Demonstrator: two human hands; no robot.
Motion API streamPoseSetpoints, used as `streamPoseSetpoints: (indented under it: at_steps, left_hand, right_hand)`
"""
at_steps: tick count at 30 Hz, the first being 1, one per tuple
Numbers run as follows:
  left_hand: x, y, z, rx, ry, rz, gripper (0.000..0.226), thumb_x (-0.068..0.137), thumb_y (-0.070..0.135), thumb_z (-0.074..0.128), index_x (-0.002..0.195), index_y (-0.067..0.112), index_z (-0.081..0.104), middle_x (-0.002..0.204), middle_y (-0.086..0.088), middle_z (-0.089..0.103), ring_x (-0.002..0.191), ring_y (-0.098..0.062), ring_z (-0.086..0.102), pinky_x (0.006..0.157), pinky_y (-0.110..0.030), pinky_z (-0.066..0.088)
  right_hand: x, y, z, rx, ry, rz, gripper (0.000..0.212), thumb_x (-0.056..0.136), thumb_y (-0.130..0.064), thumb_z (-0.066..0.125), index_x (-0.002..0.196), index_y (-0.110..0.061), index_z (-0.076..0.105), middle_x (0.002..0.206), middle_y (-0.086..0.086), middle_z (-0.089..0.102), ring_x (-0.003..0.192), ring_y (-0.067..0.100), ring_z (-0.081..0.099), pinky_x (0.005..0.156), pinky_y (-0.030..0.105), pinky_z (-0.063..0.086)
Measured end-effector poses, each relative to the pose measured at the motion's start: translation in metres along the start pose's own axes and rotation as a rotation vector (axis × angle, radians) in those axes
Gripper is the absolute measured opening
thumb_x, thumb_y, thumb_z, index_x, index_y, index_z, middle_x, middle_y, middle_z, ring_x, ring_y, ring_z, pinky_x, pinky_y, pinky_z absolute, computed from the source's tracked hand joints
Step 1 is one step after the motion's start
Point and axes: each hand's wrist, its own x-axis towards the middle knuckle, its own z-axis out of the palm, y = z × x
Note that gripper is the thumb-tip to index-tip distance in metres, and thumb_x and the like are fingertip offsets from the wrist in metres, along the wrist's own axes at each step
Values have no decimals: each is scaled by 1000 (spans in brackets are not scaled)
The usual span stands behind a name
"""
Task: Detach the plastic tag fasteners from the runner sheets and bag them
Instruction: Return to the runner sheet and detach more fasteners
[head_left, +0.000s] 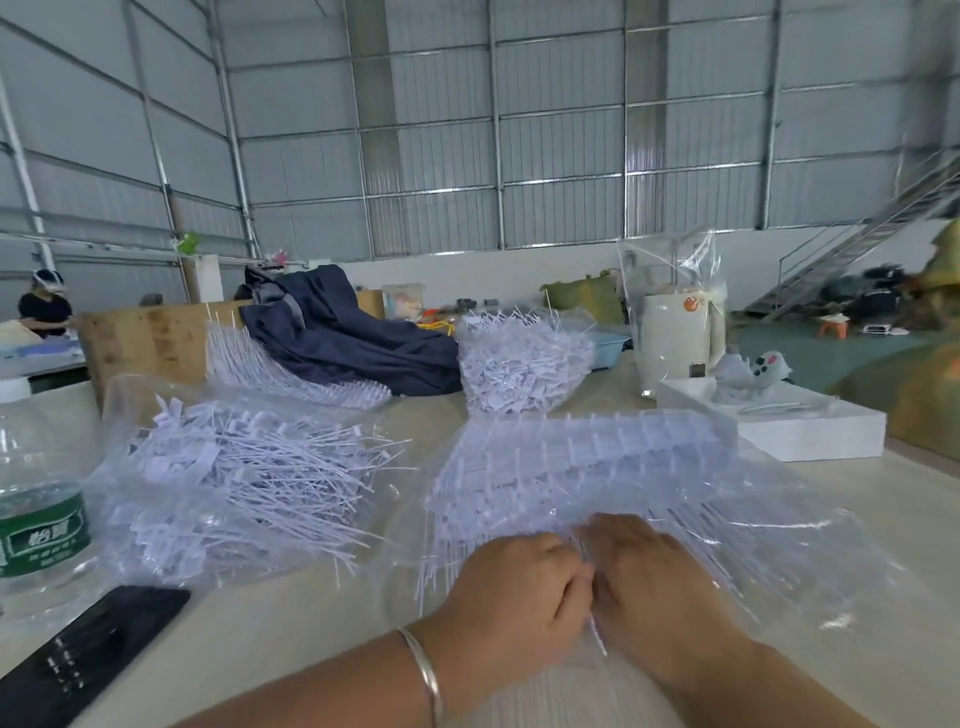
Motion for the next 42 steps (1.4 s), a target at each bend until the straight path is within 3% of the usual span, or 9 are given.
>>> streamPoseSetpoints:
  at_steps: [5,12,19,23,25,27,30,34,42]
  left_hand:
    - [-12,-29,5,125,-234,-124,23,96,26,34,100,14,54,105,-3,50,101,-20,47,87,-36,41]
    - [-13,-75,5,221,-316,-514,41,99,36,37,132,12,42,137,-6,43,128,-23,38,105,-37,37]
    - [14,-96,0,-144,-268,-918,45,93,42,53,107,1,64,110,-19,66,102,-35,63,79,-38,51]
    - [24,-112,3,-305,-261,-1088,24,91,5,48,106,-6,65,112,-25,66,102,-35,64,80,-37,52]
    - [25,-118,3,-452,-212,-1141,18,89,-6,48,87,-5,65,94,-29,67,85,-38,66,80,-45,54]
    - [23,-119,0,-506,-149,-1152,17,84,-9,50,75,-2,63,78,-26,64,69,-35,62,72,-46,53]
    - [20,-116,-8,-457,-153,-1120,18,80,-6,59,71,9,61,82,-20,66,79,-31,67,74,-38,58]
    - [11,-113,-11,-763,-116,-1141,15,71,-16,73,67,-4,65,59,-15,55,39,-17,53,44,-22,45]
    - [16,-102,-9,-640,-321,-1188,18,74,-1,74,70,3,58,53,-12,45,42,-20,40,45,-22,30]
  right_hand:
    - [-3,5,7,-4,-89,116,60,99,-54,19,154,-29,16,162,-7,15,149,10,9,120,34,9]
    - [-4,12,10,-23,-148,164,62,98,-54,27,154,-30,11,160,-3,17,148,17,13,119,38,14]
    - [-1,17,8,71,-169,180,59,101,-47,28,154,-27,14,160,1,21,147,17,18,120,34,15]
    - [0,21,7,106,-144,171,55,101,-37,33,152,-24,21,156,2,30,143,19,27,116,30,22]
    - [0,21,8,124,-137,172,55,100,-38,35,152,-24,22,156,2,31,143,20,28,115,30,24]
    - [1,21,9,125,-148,174,58,100,-41,35,153,-24,21,159,2,26,145,20,25,116,31,22]
    - [2,21,10,124,-165,180,59,99,-44,35,154,-25,20,160,3,23,146,20,23,117,33,19]
    - [2,20,10,134,-177,211,60,98,-45,37,153,-27,20,160,3,24,147,21,20,118,35,17]
    - [2,18,10,161,-234,239,62,98,-48,34,155,-27,18,162,2,17,149,19,14,118,33,13]
